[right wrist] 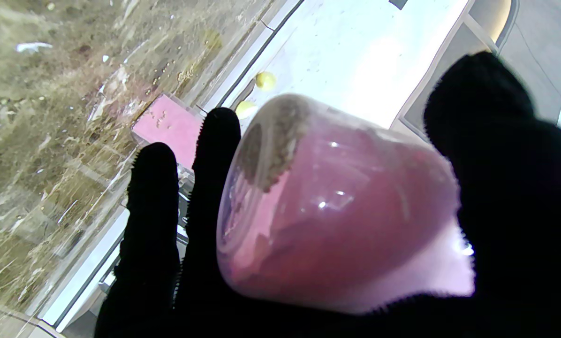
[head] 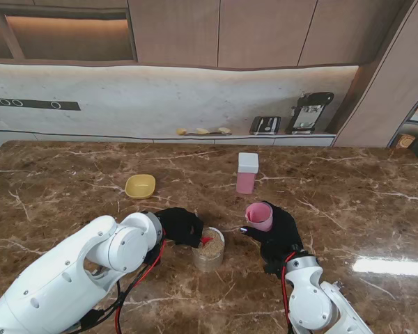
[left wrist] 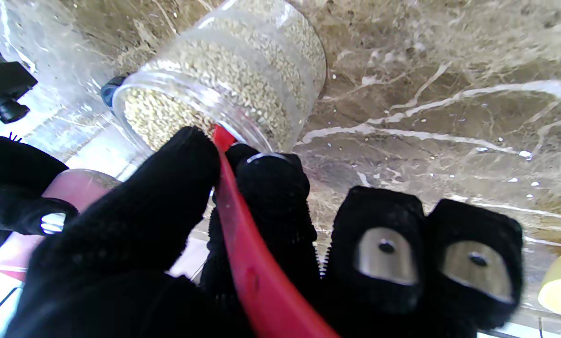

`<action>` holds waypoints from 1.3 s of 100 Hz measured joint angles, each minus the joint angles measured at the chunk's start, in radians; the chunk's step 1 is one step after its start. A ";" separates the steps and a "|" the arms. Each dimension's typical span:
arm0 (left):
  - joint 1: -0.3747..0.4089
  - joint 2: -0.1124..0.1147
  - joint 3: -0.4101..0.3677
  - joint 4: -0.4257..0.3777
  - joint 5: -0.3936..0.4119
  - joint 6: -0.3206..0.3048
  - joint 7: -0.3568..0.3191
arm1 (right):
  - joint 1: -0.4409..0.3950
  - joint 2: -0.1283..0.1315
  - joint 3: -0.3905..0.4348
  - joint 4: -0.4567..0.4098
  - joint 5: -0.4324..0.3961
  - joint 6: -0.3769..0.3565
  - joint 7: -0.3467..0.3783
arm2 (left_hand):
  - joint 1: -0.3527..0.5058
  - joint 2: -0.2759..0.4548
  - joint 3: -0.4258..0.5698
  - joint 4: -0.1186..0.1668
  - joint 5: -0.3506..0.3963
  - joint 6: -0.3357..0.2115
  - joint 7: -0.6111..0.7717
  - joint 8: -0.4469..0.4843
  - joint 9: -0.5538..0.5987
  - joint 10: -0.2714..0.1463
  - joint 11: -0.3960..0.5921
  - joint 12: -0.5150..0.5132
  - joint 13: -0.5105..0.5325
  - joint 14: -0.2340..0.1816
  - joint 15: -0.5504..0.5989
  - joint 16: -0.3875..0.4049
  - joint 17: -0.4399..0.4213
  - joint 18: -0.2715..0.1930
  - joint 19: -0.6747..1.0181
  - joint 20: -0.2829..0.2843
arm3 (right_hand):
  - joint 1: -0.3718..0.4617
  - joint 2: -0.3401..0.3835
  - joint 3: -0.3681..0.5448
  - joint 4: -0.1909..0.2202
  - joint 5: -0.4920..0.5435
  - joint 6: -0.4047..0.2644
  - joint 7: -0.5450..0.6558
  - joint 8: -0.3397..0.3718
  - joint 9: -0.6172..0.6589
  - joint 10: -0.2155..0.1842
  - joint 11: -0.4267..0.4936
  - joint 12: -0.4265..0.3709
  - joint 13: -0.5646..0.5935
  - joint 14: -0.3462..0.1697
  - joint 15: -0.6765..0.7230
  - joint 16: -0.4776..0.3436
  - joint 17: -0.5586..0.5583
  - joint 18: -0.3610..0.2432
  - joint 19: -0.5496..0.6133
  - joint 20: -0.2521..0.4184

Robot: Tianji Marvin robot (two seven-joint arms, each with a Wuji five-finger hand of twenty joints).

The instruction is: Measure grain into the airtight container

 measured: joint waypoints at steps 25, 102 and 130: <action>0.007 -0.003 -0.010 0.007 -0.031 0.006 0.008 | 0.000 0.000 -0.001 0.001 0.000 0.000 0.001 | 0.000 0.000 0.000 0.000 0.000 0.000 0.002 0.002 0.000 0.000 0.000 0.000 0.000 0.000 0.000 0.000 0.000 0.000 0.000 0.000 | 0.000 0.000 0.000 0.000 0.000 0.000 0.000 0.000 0.000 0.000 0.000 0.000 0.000 0.000 0.000 0.000 -0.001 0.000 0.000 0.000; 0.032 -0.011 -0.048 0.017 -0.164 0.066 0.022 | 0.004 0.000 -0.004 0.005 0.000 0.001 0.000 | 0.002 0.000 -0.004 0.000 0.000 0.001 0.011 -0.008 0.000 0.000 0.000 0.000 0.000 0.000 0.000 0.000 0.000 0.000 0.000 -0.001 | 0.000 0.000 0.000 0.000 0.000 0.001 0.000 0.000 0.000 0.000 0.000 0.000 0.000 0.000 0.000 0.000 -0.001 0.000 0.000 0.000; 0.041 -0.015 -0.059 0.018 -0.184 0.073 0.027 | 0.005 0.000 -0.005 0.006 0.001 0.001 0.002 | 0.010 0.000 -0.006 0.000 0.000 0.007 0.011 -0.008 0.000 0.000 0.000 0.000 0.000 0.000 0.000 0.000 0.000 0.000 0.000 -0.001 | 0.000 0.002 0.000 0.000 0.000 0.006 0.000 0.000 0.000 0.000 0.000 0.000 0.000 0.000 0.000 0.000 -0.003 0.000 0.000 0.000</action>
